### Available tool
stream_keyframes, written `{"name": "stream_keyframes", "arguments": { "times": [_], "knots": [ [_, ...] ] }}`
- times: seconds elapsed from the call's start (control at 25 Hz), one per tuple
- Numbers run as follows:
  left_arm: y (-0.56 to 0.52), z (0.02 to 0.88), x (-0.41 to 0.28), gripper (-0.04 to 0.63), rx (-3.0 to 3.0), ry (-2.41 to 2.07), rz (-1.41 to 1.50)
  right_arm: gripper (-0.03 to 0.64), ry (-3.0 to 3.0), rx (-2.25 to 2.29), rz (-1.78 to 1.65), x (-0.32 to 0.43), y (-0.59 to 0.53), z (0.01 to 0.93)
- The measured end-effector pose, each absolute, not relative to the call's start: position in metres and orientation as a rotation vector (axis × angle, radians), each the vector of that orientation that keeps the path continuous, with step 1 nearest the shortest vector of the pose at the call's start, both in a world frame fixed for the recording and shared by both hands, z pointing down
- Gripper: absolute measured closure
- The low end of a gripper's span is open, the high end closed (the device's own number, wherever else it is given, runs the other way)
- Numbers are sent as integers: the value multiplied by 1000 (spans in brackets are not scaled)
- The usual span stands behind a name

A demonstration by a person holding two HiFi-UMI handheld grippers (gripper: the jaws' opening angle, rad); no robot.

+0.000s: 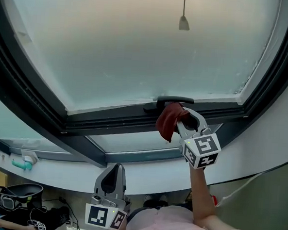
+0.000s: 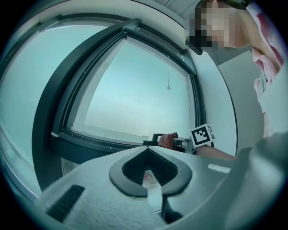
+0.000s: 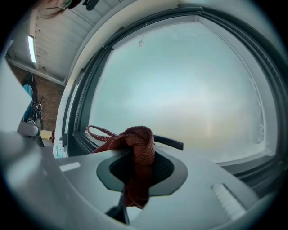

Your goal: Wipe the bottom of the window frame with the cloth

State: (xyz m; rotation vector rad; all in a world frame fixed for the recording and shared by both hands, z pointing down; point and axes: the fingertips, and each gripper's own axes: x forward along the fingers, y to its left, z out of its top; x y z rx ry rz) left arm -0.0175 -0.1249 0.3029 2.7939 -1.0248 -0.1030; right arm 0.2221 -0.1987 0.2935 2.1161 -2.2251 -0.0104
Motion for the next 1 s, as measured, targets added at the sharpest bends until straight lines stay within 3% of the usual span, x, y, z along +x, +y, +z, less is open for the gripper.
{"name": "stream_keyframes", "arguments": {
  "times": [1.0],
  "knots": [
    [-155, 294, -4, 597, 2824, -959, -172, 543, -1836, 2083, 40, 283, -199, 307]
  ]
}}
